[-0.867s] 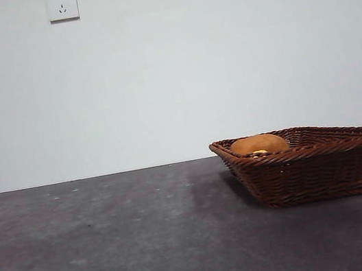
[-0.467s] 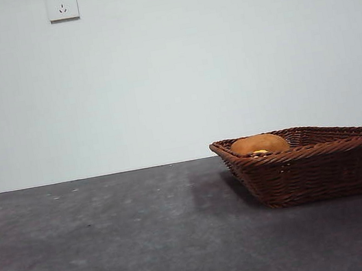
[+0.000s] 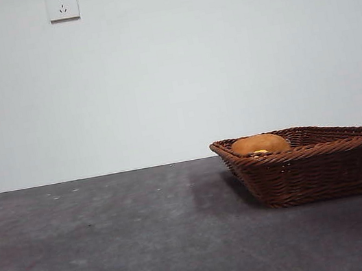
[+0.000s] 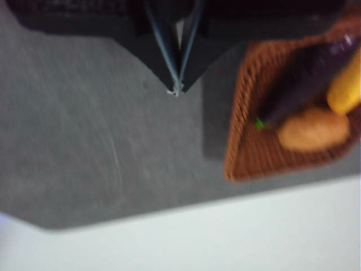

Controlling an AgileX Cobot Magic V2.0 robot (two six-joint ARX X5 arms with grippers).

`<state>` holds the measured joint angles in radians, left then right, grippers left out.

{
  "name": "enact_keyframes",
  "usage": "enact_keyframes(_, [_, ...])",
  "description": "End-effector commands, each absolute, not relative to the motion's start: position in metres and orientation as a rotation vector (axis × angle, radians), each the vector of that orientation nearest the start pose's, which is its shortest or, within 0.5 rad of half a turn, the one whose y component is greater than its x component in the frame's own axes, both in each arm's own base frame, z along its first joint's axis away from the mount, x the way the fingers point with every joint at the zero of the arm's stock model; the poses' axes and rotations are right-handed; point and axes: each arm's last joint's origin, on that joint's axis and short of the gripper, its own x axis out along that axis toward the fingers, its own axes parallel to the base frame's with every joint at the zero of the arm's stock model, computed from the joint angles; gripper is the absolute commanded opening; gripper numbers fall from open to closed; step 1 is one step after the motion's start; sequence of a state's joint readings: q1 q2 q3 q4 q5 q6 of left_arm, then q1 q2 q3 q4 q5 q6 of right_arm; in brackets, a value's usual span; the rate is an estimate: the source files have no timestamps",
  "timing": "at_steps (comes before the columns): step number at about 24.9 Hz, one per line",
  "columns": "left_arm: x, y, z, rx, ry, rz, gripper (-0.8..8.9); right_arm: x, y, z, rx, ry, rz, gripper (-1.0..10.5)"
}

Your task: Help me put the vegetables on the table into the basket

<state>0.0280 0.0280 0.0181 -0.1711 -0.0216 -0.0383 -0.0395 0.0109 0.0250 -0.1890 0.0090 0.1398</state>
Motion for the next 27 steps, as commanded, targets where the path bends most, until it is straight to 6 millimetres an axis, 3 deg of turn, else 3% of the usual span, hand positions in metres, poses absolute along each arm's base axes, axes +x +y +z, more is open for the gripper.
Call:
enact_keyframes(1, [0.0974, 0.0036, 0.1479, -0.046, 0.186, 0.054, -0.03, 0.0957, -0.0049, 0.1507, 0.086, 0.169, -0.083, 0.0])
enact_keyframes(27, [0.0975, 0.0036, 0.1477, -0.046, 0.188, 0.054, -0.03, 0.0956, -0.0052, 0.1502, 0.021, 0.176, -0.087, 0.0])
